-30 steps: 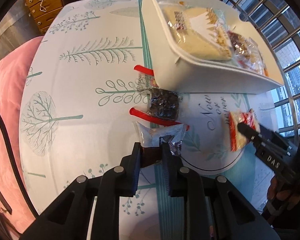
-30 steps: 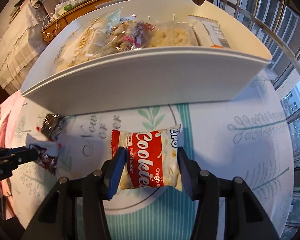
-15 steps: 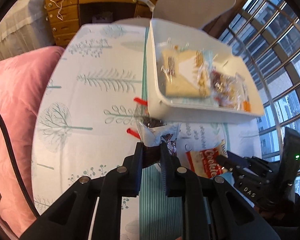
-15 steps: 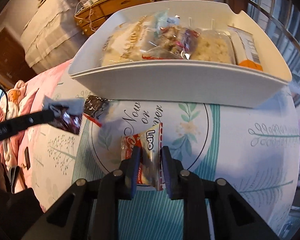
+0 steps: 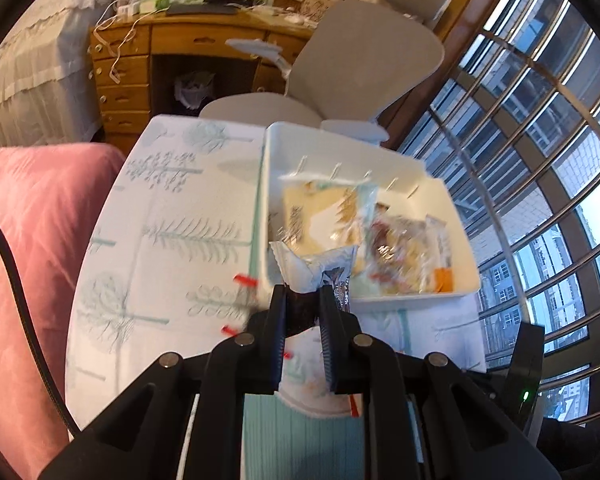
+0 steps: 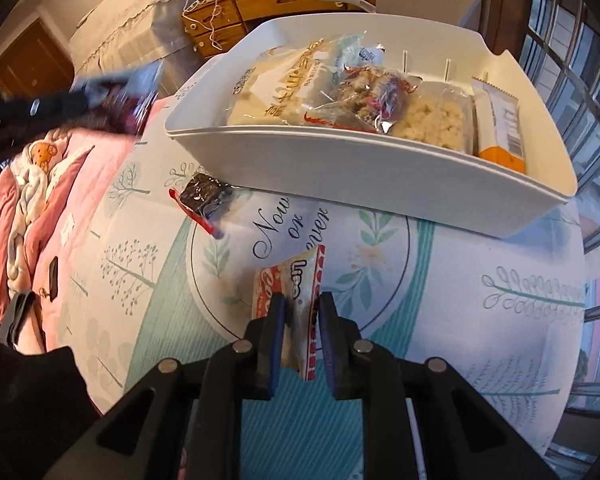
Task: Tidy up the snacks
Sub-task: 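Carry both packets into the basket while both tools open to release them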
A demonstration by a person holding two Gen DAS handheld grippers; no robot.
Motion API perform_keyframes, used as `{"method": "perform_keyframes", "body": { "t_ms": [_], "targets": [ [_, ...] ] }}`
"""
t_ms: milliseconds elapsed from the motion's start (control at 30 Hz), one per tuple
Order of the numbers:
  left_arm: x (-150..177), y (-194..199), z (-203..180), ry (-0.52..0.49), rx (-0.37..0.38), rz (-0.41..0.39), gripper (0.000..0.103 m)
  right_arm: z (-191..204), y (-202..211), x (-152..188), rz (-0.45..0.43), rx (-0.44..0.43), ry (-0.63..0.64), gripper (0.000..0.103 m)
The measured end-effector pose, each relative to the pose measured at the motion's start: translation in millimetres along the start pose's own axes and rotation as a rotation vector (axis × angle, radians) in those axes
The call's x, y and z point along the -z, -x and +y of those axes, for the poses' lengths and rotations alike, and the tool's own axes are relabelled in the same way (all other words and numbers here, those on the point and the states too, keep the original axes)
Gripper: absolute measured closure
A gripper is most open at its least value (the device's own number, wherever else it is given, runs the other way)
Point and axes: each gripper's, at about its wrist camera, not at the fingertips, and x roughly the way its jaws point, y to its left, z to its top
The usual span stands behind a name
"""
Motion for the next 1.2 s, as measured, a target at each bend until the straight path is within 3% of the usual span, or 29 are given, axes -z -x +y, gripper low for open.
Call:
{"method": "perform_keyframes", "body": {
  "t_ms": [367,767,900,1033,1200],
  "targets": [
    [-29,-15,-43,-0.077,0.048,-0.035,0.090,-12,31,-4,-0.050,0.003,0.076,0.096],
    [-55,-30,-80,-0.127,0.061,-0.059,0.090,-27,90,-43,-0.212,-0.041,0.127,0.096],
    [-60,-38,-87,-0.115,0.048,-0.059,0.090,-42,104,-56,-0.287,-0.031,0.092,0.096],
    [-62,-46,-92,-0.109,0.028,-0.040,0.090,-71,109,-67,-0.367,-0.031,-0.028,0.096],
    [-61,-57,-98,-0.118,-0.004,0.004,0.090,-107,95,-74,-0.362,-0.028,-0.177,0.096]
  ]
}}
